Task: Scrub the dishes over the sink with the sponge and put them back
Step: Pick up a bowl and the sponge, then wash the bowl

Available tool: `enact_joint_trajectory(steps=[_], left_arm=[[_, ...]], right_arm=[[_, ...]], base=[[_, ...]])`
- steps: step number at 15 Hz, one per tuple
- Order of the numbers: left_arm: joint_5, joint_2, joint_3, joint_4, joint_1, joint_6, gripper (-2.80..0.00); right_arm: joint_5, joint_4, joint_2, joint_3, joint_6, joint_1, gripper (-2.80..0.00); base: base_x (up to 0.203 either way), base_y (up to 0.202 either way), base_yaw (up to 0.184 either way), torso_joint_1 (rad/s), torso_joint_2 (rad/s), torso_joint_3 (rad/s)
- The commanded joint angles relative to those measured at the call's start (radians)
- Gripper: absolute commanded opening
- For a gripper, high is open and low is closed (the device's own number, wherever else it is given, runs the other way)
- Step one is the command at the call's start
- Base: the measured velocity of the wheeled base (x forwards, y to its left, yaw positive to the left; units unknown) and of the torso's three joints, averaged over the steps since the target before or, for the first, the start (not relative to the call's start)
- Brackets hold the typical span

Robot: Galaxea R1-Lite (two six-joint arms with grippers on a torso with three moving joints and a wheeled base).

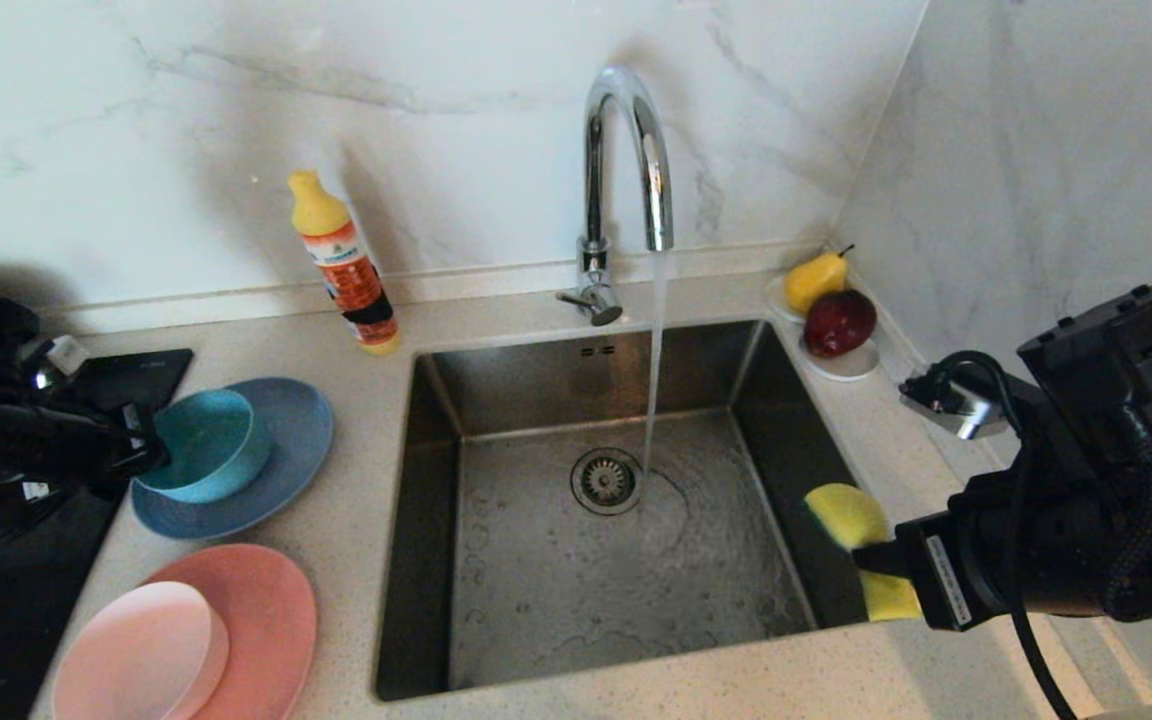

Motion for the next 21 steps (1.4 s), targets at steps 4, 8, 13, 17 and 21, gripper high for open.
enact_joint_trajectory(steps=[4,8,13,17,21], left_arm=[[-0.015,-0.219,-0.057,0.109,-0.005,-0.030,-2.80],[-0.117,-0.407,-0.166,0.279,-0.007,-0.052,-2.80],[-0.168,-0.426,-0.356,0.482,-0.240,-0.111,-2.80],[-0.030,-0.328,-0.358,0.493,-0.491,-0.137,-2.80],[0.096,-0.173,-0.363,0.433,-0.691,-0.203,-2.80]], right_arm=[[-0.001,0.003,-0.006,0.005,0.002,0.000,-2.80],[-0.001,0.004,-0.016,0.011,0.002,0.001,-2.80],[-0.002,0.004,-0.022,0.008,0.006,0.004,-2.80],[-0.002,0.000,-0.038,-0.001,0.005,0.004,-2.80],[-0.002,0.000,-0.076,0.003,0.005,0.004,-2.80]], base=[[0.000,0.000,0.000,0.000,0.00,0.000],[0.000,0.000,0.000,0.000,0.00,0.000],[0.000,0.000,0.000,0.000,0.00,0.000],[0.000,0.000,0.000,0.000,0.00,0.000],[0.000,0.000,0.000,0.000,0.00,0.000]])
